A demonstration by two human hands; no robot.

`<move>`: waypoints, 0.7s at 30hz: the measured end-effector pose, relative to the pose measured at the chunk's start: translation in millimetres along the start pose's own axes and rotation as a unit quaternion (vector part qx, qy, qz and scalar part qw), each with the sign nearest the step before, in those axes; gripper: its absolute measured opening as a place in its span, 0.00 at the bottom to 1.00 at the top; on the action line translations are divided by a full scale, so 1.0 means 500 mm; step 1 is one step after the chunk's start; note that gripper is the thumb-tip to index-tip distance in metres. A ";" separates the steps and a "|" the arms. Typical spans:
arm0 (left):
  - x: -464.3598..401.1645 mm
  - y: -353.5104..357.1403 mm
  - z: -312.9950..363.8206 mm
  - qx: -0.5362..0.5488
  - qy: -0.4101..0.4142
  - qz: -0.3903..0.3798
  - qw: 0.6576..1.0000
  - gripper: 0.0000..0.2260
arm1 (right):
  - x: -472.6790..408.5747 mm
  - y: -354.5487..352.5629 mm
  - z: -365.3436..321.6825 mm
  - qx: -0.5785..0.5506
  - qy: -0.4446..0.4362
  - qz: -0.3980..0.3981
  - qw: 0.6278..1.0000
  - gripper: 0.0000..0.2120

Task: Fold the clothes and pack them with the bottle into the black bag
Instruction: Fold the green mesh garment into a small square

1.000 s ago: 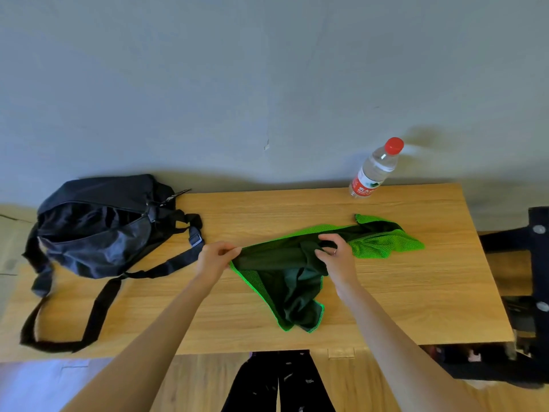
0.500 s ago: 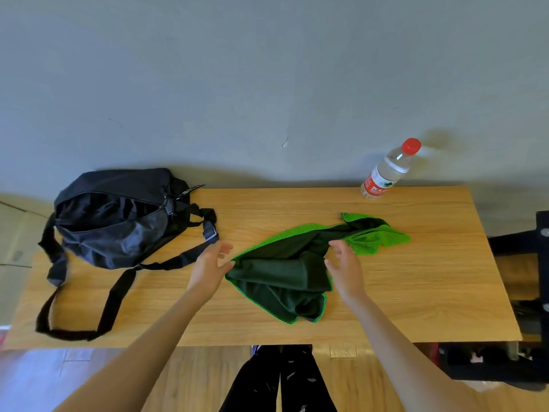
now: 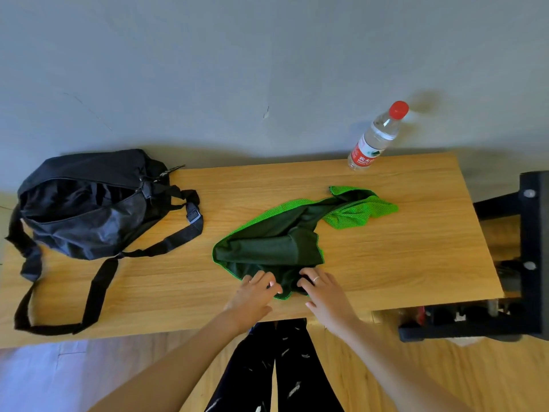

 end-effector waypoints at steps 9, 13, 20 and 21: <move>-0.024 0.015 0.013 -0.055 -0.037 0.032 0.997 0.21 | 0.003 0.000 0.006 -0.040 0.028 0.097 0.994 0.18; -0.013 0.019 0.004 -0.030 -0.009 0.114 0.993 0.17 | 0.000 -0.004 0.015 -0.098 0.045 0.060 0.992 0.07; 0.019 -0.054 -0.014 0.292 -0.091 0.217 0.927 0.05 | 0.021 -0.058 0.041 -0.315 0.161 0.060 0.934 0.07; 0.022 -0.069 -0.014 0.294 -0.090 0.227 0.924 0.05 | 0.024 -0.070 0.045 -0.338 0.171 0.057 0.924 0.10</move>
Point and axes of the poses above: each hand's wrist, its own x-axis away from the middle knuckle, its own y-axis out of the palm, z = x × y, the point moved 1 cm from there along -x, towards the middle knuckle, and after that the axes turned 10 degrees about y, right-handed, at the moved point
